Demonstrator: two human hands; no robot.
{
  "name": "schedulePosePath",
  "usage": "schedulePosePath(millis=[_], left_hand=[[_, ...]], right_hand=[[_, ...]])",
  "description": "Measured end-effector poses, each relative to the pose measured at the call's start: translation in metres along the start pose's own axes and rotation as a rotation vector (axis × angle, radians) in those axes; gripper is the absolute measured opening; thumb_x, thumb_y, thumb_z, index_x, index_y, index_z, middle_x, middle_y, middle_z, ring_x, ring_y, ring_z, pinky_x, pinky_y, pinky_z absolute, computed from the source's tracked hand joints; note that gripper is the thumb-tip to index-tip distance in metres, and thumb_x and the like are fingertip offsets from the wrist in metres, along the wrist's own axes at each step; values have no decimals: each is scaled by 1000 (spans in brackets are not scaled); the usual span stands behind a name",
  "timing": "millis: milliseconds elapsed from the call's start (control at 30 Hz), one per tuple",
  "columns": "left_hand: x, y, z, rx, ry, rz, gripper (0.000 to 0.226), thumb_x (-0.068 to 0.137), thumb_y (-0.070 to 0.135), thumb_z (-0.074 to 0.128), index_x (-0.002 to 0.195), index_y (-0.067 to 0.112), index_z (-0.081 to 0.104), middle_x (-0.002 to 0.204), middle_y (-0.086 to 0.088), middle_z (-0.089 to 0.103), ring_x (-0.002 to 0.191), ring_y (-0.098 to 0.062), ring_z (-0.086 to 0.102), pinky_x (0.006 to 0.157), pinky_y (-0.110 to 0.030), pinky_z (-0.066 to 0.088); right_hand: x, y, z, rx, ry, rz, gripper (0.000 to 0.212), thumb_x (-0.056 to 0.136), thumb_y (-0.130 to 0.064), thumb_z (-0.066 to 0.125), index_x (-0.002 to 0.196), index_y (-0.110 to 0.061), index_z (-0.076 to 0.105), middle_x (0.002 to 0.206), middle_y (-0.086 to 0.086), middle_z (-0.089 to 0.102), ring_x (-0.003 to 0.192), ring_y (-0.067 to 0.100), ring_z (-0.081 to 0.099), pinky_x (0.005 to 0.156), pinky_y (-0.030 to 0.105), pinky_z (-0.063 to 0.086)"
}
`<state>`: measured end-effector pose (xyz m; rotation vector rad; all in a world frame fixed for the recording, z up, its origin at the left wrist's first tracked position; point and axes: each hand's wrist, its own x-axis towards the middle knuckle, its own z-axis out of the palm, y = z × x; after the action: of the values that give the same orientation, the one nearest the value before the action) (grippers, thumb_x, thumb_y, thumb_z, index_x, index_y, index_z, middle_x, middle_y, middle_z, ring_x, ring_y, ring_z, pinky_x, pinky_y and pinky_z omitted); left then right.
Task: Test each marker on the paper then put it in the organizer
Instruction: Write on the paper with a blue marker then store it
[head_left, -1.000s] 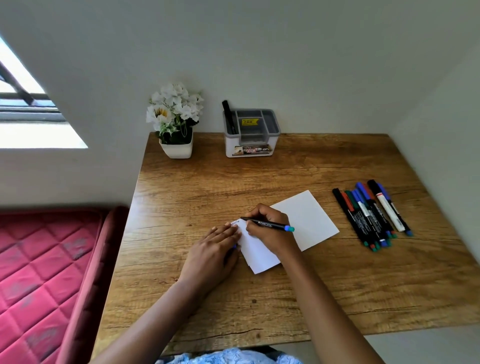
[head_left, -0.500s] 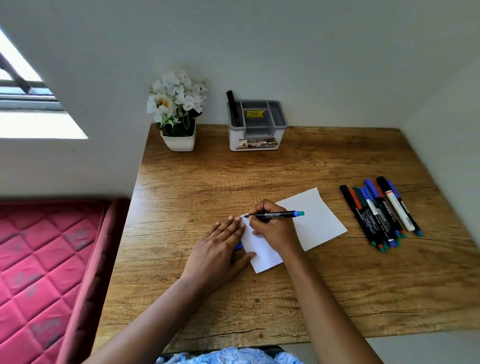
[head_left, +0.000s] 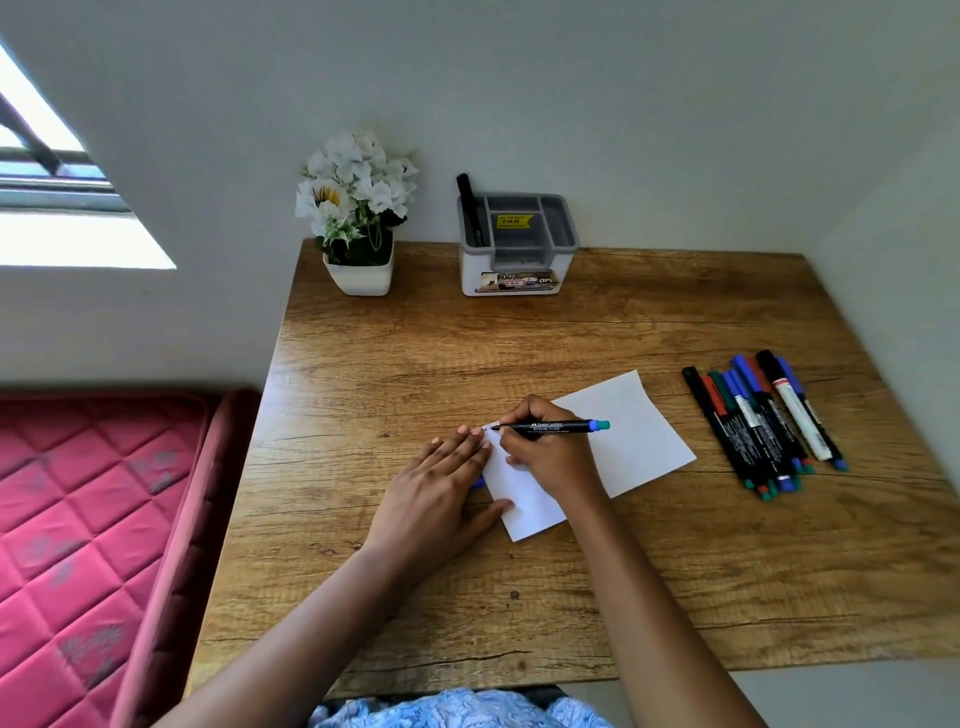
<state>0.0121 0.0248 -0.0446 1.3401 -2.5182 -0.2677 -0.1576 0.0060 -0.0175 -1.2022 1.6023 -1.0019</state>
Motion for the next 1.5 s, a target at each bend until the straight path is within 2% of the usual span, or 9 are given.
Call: schedulePosePath(millis=[267,633,767,1167,1500], left_hand=[[0,0,-1,9,1,4,73,91,66,33,137,12,50,143,-5,45,136,-14,33,111,-36,24],[0,2,-2,19,2,2,74,92,66,29,135,11,52,141,-6,48,134,-14,37,110,-37,26],[-1,2,-2,18,15,8,73,92,65,31,135,10,52,141,-6,48,134,-15,37,110,-37,27],[-1,2,-2,19,15,7,72,91,64,34,135,10,52,140,-6,48,134,-16,38,110,-39,30],[0,2,-2,24,20,15,72,90,64,35,135,10,52,141,-7,48,134,-16,39,110,-39,30]], right_hand=[[0,1,0,42,38,-2,4,82,-1,67,85,0,64,76,0,65,66,5,64,58,20,57],[0,1,2,15,44,-1,5,81,-3,67,82,-5,63,75,-2,65,67,5,64,61,25,59],[-1,0,1,38,46,17,5,81,-2,67,83,-4,63,75,-1,65,65,3,64,59,21,57],[-2,-1,2,60,66,11,7,83,-2,66,83,-7,61,79,-2,65,75,10,66,59,20,58],[-2,-1,3,56,78,16,9,82,-2,66,80,-9,61,77,-2,65,74,11,66,60,23,59]])
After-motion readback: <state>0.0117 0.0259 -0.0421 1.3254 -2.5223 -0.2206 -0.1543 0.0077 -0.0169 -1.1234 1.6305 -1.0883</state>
